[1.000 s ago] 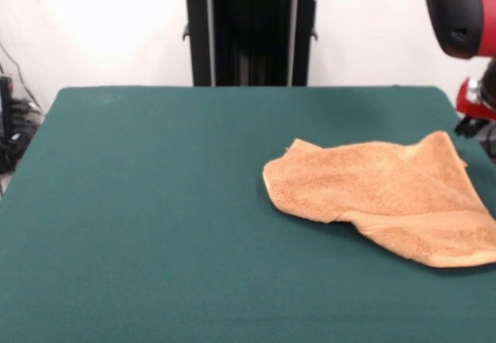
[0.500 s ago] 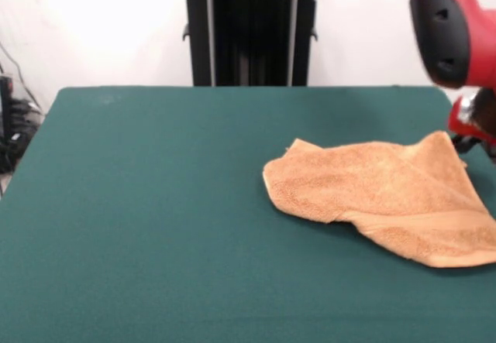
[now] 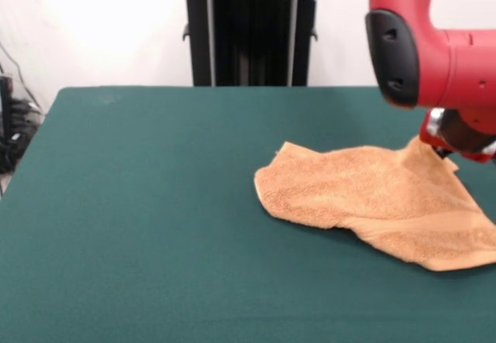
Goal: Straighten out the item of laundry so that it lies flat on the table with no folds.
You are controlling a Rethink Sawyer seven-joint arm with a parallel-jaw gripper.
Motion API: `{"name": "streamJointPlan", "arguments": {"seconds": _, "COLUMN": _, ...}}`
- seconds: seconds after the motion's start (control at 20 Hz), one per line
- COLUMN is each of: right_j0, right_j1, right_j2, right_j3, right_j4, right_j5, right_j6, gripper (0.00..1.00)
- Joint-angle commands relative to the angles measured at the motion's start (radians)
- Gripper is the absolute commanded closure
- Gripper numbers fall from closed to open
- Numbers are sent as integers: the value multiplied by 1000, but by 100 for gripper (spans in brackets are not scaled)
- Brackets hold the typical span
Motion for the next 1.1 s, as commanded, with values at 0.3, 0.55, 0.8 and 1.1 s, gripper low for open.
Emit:
{"name": "streamJointPlan", "arguments": {"seconds": 0.3, "right_j0": -3, "right_j1": 28, "right_j2": 35, "right_j3": -62, "right_j4": -88, "right_j5": 58, "right_j6": 127, "gripper": 100}}
{"name": "streamJointPlan", "arguments": {"seconds": 0.55, "right_j0": 15, "right_j1": 16, "right_j2": 41, "right_j3": -35, "right_j4": -89, "right_j5": 25, "right_j6": 143, "gripper": 100}}
{"name": "streamJointPlan", "arguments": {"seconds": 0.8, "right_j0": 30, "right_j1": 32, "right_j2": 57, "right_j3": 18, "right_j4": -77, "right_j5": -125, "right_j6": 151, "gripper": 100}}
{"name": "streamJointPlan", "arguments": {"seconds": 1.1, "right_j0": 62, "right_j1": 109, "right_j2": 66, "right_j3": 82, "right_j4": -97, "right_j5": -389, "right_j6": 172, "gripper": 100}}
